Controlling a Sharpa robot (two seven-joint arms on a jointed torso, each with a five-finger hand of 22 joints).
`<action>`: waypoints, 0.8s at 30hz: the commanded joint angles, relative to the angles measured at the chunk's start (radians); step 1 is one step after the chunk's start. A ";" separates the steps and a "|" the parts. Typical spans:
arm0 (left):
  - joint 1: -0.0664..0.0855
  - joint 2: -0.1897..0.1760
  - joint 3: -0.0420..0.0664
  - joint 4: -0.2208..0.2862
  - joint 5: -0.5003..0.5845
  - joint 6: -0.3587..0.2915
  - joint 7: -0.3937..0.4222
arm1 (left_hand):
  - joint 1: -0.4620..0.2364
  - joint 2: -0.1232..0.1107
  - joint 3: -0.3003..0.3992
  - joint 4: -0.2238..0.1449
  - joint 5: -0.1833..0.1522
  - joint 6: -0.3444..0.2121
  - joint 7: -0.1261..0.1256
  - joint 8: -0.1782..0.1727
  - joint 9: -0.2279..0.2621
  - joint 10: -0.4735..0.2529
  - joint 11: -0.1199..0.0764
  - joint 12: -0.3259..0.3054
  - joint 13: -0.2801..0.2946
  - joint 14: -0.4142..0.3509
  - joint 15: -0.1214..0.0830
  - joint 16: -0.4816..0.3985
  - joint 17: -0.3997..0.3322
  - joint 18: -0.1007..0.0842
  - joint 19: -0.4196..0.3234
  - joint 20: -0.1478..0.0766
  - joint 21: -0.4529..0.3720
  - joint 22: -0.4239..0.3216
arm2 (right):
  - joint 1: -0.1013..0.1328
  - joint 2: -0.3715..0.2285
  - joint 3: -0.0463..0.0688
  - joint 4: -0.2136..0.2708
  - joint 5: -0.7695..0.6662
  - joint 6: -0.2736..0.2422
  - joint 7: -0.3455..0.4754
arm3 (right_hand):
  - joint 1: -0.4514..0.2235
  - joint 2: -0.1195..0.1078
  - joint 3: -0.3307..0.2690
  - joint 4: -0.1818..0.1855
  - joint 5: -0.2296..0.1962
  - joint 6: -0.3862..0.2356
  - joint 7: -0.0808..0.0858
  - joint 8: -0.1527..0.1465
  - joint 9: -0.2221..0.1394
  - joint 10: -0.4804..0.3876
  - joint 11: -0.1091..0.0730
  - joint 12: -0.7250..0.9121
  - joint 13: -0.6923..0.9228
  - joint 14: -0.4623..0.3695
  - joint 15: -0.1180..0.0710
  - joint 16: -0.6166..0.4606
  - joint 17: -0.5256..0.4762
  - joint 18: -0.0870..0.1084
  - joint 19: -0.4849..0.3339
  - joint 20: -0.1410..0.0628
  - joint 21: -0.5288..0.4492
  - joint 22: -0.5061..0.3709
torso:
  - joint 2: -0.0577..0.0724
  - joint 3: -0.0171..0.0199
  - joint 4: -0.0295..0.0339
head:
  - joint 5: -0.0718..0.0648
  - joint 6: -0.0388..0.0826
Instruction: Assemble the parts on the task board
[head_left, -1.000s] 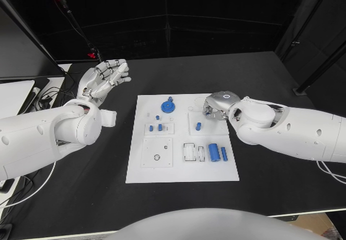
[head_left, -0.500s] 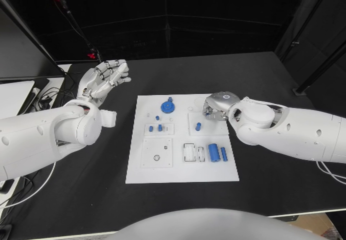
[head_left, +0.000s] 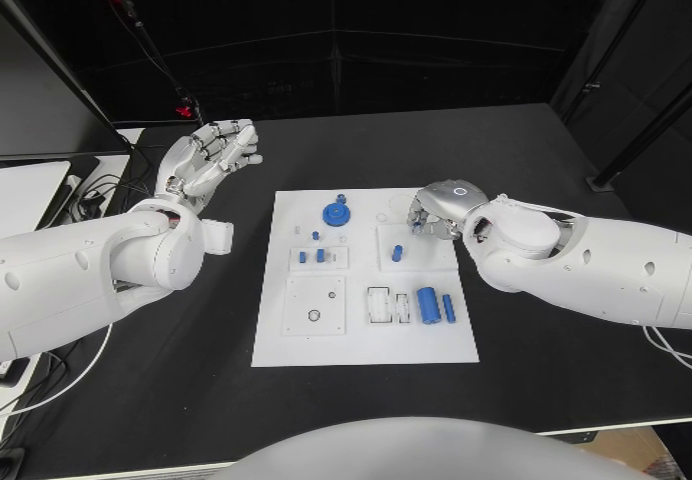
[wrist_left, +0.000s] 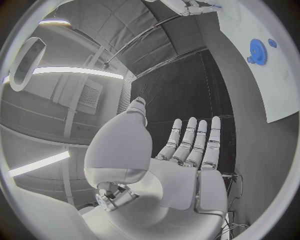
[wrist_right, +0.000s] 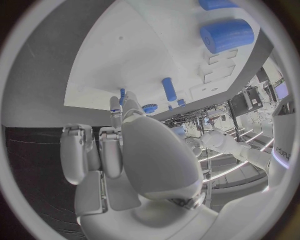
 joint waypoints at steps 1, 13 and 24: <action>0.001 0.000 0.001 0.000 0.001 0.007 0.123 | 0.003 0.010 0.007 0.001 -0.006 -0.006 0.153 0.003 -0.001 -0.006 0.000 0.003 -0.001 -0.006 -0.002 0.006 -0.001 -0.007 0.005 0.000 0.005 -0.002 | 0.002 -0.004 0.001 0.008 -0.009 -0.057 0.018 | -0.002 -0.005 0.005 -0.001 0.002 0.009 0.001 0.001 0.001 0.009 -0.001 -0.001 0.000 0.104 0.003 0.003 0.263 -0.003 0.077 0.001 -0.001 0.246 | 0.000 -0.0006 0.0001 | -0.001 -0.001; -0.001 -0.001 0.001 0.000 0.001 0.007 0.122 | 0.003 0.010 0.007 0.001 -0.006 -0.006 0.153 0.003 -0.001 -0.006 0.000 0.003 -0.001 -0.006 -0.002 0.006 -0.001 -0.007 0.005 0.000 0.005 -0.002 | 0.002 -0.033 0.001 0.045 -0.008 -0.077 0.026 | -0.003 -0.006 0.006 -0.001 0.002 0.010 0.002 0.001 0.001 0.010 -0.001 -0.001 0.000 0.104 0.003 0.003 0.263 -0.003 0.078 0.001 0.000 0.246 | 0.000 -0.0005 0.0000 | 0.000 -0.004; -0.002 0.003 0.001 -0.003 0.001 0.007 0.121 | 0.003 0.015 0.009 0.001 -0.007 -0.007 0.153 0.007 -0.003 -0.009 0.000 0.009 -0.002 -0.008 -0.002 0.010 -0.005 -0.007 0.006 0.000 0.005 -0.002 | 0.003 -0.072 0.004 0.118 0.016 -0.116 0.047 | -0.003 -0.008 0.007 -0.001 0.002 0.011 0.004 0.000 0.001 0.010 0.001 -0.002 0.000 0.104 0.004 0.003 0.263 -0.004 0.079 0.002 0.001 0.247 | -0.001 -0.0010 0.0011 | 0.003 -0.002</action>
